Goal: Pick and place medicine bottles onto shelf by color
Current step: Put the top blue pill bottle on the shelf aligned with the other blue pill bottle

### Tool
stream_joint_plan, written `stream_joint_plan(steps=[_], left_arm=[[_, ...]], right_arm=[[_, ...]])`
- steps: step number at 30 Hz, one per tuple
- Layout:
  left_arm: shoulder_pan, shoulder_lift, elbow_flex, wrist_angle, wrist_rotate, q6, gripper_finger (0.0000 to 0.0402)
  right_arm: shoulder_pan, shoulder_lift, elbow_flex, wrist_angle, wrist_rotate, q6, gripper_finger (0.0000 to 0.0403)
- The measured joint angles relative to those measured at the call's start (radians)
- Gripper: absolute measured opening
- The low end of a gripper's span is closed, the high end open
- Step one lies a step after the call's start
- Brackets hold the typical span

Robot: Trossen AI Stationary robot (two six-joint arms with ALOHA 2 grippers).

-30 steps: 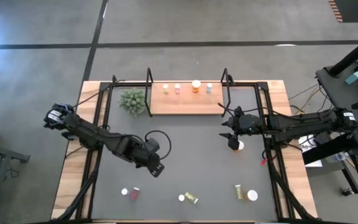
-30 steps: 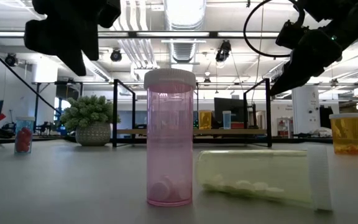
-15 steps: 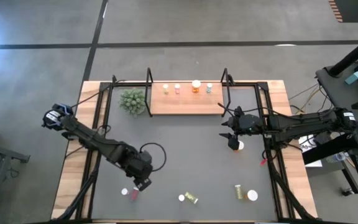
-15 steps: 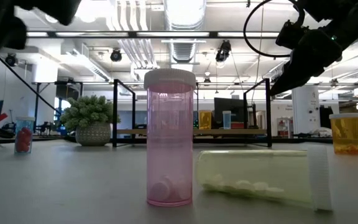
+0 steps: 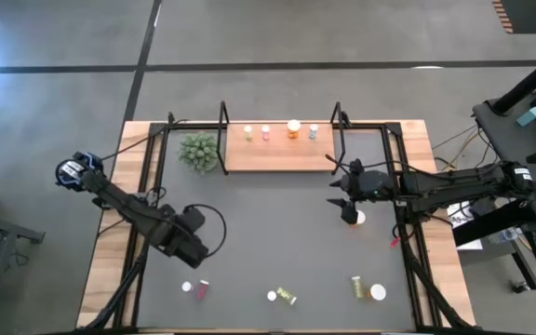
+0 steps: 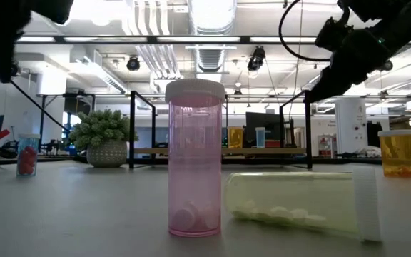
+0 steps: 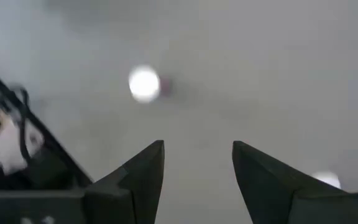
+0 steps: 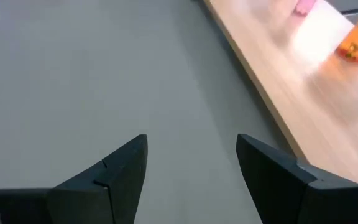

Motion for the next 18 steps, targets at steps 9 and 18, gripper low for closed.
stream_joint_plan(steps=[9, 18], left_arm=[[0.022, -0.025, -0.131, 0.001, -0.118, -0.063, 0.0173], [0.022, -0.285, -0.387, 0.279, -0.07, -0.173, 0.0173]], right_arm=[[0.0, 0.004, 0.0, 0.297, 0.001, 0.281, 0.0238], [0.001, 0.013, 0.0, 0.612, -0.002, 0.464, 0.0238]])
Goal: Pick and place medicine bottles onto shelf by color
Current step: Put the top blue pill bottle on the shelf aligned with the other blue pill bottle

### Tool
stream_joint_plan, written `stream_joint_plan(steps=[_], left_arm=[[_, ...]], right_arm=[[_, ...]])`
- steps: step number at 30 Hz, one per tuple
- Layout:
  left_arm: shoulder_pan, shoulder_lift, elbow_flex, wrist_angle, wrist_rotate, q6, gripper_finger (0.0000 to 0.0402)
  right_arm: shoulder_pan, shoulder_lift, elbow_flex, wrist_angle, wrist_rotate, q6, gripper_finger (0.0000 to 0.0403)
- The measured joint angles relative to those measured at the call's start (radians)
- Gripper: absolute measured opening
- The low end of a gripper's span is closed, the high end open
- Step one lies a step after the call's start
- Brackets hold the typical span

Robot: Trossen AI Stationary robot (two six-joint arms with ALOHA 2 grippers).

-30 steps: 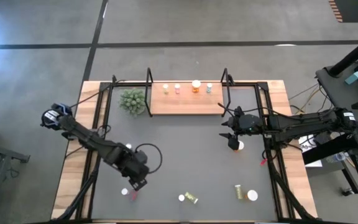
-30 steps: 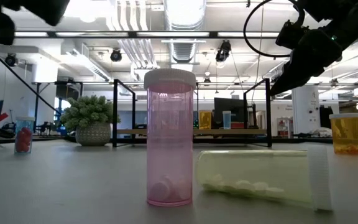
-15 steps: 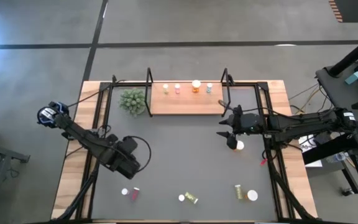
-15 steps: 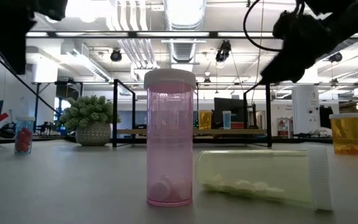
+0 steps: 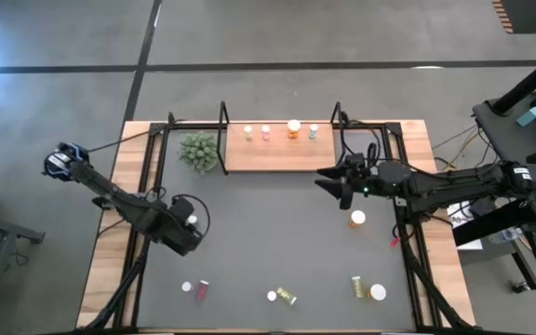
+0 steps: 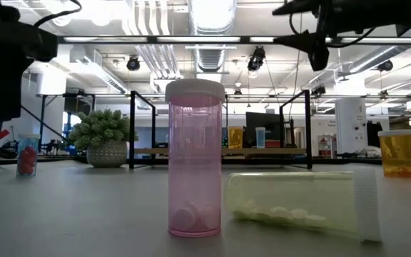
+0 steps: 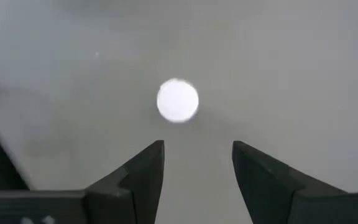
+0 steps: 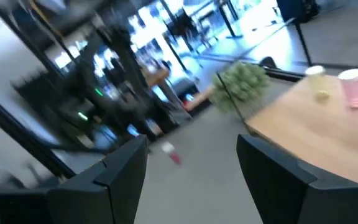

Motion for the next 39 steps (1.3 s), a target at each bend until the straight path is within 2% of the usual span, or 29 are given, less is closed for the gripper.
stream_joint_plan(steps=[4, 8, 13, 21, 25, 32, 39], left_arm=[[0.0, -0.116, -0.086, 0.024, -0.035, -0.087, 0.0164], [0.0, -0.171, -0.142, 0.064, -0.037, -0.058, 0.0146], [0.0, -0.174, -0.191, 0.148, -0.056, 0.063, 0.0127], [-0.001, -0.162, -0.204, 0.196, -0.048, 0.083, 0.0123], [0.0, -0.16, -0.208, 0.183, -0.047, 0.079, 0.0138], [0.0, -0.153, -0.209, 0.18, -0.048, 0.097, 0.0195], [0.0, -0.138, -0.214, 0.181, -0.126, 0.16, 0.0226]], right_arm=[[0.0, 0.0, 0.0, 0.035, 0.0, 0.138, 0.0238], [0.0, 0.001, 0.0, 0.032, 0.0, 0.209, 0.0238], [0.0, 0.002, 0.0, 0.032, 0.0, 0.209, 0.0238], [0.0, 0.002, 0.0, 0.032, 0.001, 0.19, 0.0238], [0.0, 0.002, 0.0, 0.032, 0.001, 0.164, 0.0238], [0.0, 0.002, 0.0, 0.032, 0.001, 0.165, 0.0238], [0.0, 0.002, 0.0, 0.032, 0.002, 0.167, 0.0238]])
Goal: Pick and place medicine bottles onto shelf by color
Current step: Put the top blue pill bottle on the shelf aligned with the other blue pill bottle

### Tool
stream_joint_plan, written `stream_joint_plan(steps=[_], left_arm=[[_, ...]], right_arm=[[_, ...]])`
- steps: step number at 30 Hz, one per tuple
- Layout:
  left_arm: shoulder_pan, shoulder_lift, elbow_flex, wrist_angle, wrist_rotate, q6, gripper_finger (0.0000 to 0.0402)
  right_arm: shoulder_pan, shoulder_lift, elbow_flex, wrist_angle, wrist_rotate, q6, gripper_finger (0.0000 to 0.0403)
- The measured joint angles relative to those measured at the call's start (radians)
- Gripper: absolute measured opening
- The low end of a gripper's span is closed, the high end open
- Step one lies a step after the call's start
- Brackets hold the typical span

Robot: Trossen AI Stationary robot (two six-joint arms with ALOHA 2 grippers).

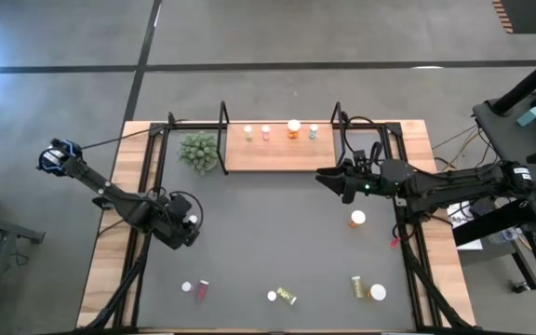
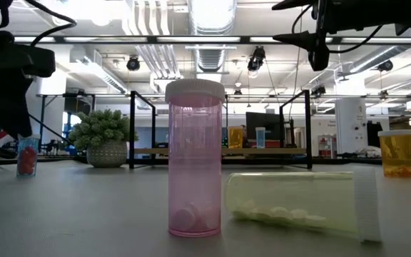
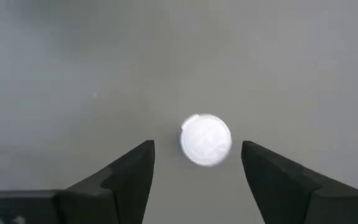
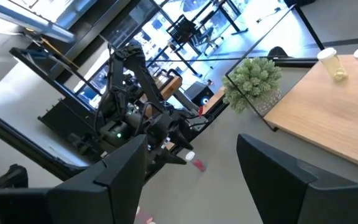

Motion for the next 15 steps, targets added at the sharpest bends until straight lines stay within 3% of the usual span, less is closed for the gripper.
stream_joint_plan(steps=[5, 15], left_arm=[[0.0, 0.06, -0.004, 0.012, -0.05, 0.066, 0.0226], [0.0, 0.202, -0.009, 0.06, -0.053, 0.071, 0.0209]], right_arm=[[0.0, 0.0, 0.0, 0.0, 0.001, 0.006, 0.0238], [0.0, 0.0, 0.0, 0.0, 0.001, 0.01, 0.0238]])
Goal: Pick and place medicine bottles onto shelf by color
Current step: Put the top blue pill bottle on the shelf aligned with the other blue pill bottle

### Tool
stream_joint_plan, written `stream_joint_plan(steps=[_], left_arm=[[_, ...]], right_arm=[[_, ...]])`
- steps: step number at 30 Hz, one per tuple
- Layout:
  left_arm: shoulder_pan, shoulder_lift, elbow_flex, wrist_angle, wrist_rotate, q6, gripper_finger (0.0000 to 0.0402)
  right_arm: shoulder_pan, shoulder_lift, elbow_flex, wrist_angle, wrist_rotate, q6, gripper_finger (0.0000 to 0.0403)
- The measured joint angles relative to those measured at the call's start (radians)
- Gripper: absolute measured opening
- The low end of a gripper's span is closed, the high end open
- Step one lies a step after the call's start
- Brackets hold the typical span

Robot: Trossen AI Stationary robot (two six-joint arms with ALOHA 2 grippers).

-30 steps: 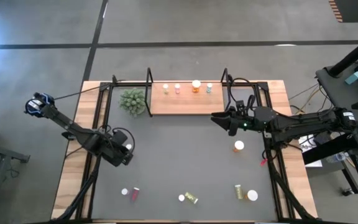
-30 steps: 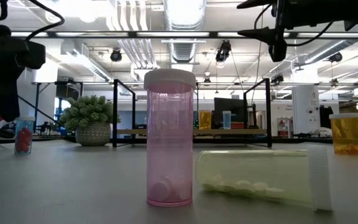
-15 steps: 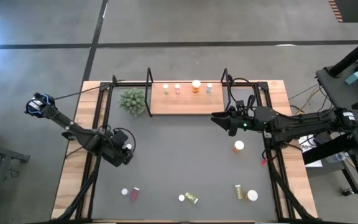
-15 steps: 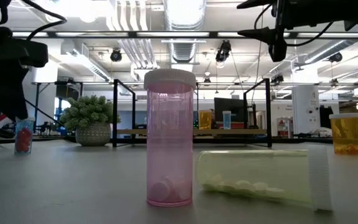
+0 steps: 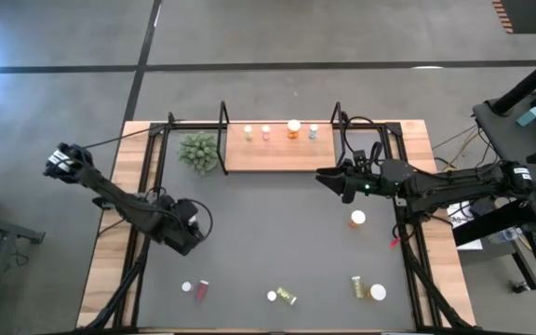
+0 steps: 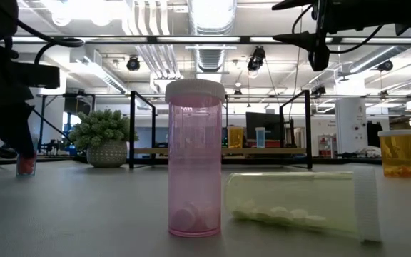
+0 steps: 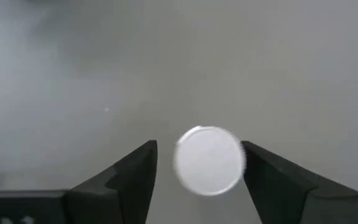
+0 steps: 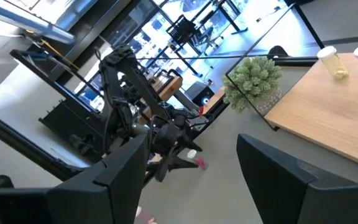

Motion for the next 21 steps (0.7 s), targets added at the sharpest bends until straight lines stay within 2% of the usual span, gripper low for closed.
stream_joint_plan(steps=[6, 12, 17, 21], left_arm=[[0.0, 0.03, 0.0, 0.075, 0.0, 0.0, 0.0145], [0.0, 0.003, 0.0, 0.122, 0.001, 0.0, 0.0083], [0.0, -0.043, 0.0, 0.163, 0.001, 0.001, 0.0074], [0.003, -0.089, 0.004, 0.224, 0.0, 0.034, 0.0093]], right_arm=[[0.0, 0.0, 0.0, 0.0, 0.0, -0.001, 0.0238], [0.0, 0.0, 0.0, 0.0, 0.0, -0.002, 0.0238], [0.0, 0.0, 0.0, 0.001, 0.0, -0.002, 0.0238], [0.0, 0.0, 0.0, 0.0, -0.001, 0.044, 0.0238]])
